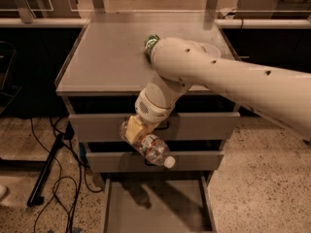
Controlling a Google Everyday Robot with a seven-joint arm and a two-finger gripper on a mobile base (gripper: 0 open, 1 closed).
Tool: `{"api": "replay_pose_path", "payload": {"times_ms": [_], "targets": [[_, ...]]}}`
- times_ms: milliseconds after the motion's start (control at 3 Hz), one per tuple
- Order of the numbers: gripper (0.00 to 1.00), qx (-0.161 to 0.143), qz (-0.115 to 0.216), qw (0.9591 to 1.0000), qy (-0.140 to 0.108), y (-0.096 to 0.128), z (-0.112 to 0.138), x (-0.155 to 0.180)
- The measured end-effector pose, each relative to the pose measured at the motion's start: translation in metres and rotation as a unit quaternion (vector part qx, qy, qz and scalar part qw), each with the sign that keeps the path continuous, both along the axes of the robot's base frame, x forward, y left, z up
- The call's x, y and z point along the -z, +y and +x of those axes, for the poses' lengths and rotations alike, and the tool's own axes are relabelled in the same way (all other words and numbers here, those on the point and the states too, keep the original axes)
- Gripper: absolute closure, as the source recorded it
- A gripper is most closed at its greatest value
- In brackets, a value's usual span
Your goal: Place water bottle into bottom drawer
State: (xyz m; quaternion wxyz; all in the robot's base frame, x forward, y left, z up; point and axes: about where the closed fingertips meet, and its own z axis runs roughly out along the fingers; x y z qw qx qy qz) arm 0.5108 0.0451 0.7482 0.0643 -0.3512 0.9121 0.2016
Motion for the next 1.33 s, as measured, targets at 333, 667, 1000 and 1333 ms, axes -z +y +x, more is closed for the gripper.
{"api": "replay_pose_path", "payload": {"times_ms": [333,667,1000,1333], "targets": [[1.00,0.005,0.004,0.9998,0.017,-0.006,-0.003,0.026],[1.00,0.005,0.005,0.9998,0.020,-0.007,-0.003,0.031],[1.00,0.005,0.013,0.9991,0.040,-0.004,-0.009,0.045],[1.00,0.011,0.027,0.9966,0.077,0.000,-0.021,0.084]]}}
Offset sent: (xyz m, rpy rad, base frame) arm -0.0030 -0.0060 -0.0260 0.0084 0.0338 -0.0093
